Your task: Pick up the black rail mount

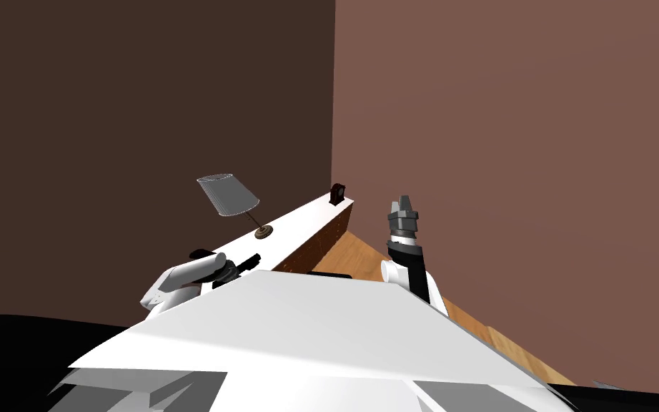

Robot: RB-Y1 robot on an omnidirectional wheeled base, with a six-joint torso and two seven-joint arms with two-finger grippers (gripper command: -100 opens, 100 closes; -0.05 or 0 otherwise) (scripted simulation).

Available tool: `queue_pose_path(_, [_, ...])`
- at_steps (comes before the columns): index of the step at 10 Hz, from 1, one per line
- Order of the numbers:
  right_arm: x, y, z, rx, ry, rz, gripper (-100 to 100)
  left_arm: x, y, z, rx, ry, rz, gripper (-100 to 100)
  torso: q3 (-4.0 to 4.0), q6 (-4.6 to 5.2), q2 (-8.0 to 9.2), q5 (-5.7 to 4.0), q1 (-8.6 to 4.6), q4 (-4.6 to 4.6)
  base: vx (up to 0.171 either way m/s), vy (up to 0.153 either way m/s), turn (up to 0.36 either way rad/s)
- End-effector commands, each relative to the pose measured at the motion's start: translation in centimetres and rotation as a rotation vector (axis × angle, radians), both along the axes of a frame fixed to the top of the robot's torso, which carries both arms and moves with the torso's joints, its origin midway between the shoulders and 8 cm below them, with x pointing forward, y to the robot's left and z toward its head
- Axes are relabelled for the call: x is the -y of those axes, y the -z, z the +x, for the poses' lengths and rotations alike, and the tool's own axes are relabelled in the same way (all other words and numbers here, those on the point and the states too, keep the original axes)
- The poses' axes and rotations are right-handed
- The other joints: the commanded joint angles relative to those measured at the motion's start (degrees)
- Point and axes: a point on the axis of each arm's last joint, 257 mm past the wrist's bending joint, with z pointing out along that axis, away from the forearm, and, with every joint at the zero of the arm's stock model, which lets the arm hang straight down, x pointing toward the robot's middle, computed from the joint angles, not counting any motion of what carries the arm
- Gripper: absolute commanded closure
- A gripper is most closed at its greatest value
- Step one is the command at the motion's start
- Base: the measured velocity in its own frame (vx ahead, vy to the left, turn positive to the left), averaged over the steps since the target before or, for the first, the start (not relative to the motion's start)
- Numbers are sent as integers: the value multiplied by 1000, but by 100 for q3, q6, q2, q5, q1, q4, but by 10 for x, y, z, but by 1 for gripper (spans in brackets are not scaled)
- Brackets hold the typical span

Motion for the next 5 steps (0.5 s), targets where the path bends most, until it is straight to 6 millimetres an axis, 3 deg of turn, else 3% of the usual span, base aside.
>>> queue_pose_path(1, [0, 0, 0, 0, 0, 0, 0, 1, 9, 2, 3, 4, 2, -100, 0, 0, 0, 0, 0, 0, 16, 25, 18])
queue_pose_path(4, [0, 0, 0, 0, 0, 0, 0, 1, 14, 2, 2, 6, 1, -100, 1, 1, 2, 1, 0, 0, 9, 15, 6])
queue_pose_path(5, [0, 0, 0, 0, 0, 0, 0, 1, 15, 2, 3, 7, 2, 100, 3, 1, 6, -2, -5, 1, 0, 0, 0])
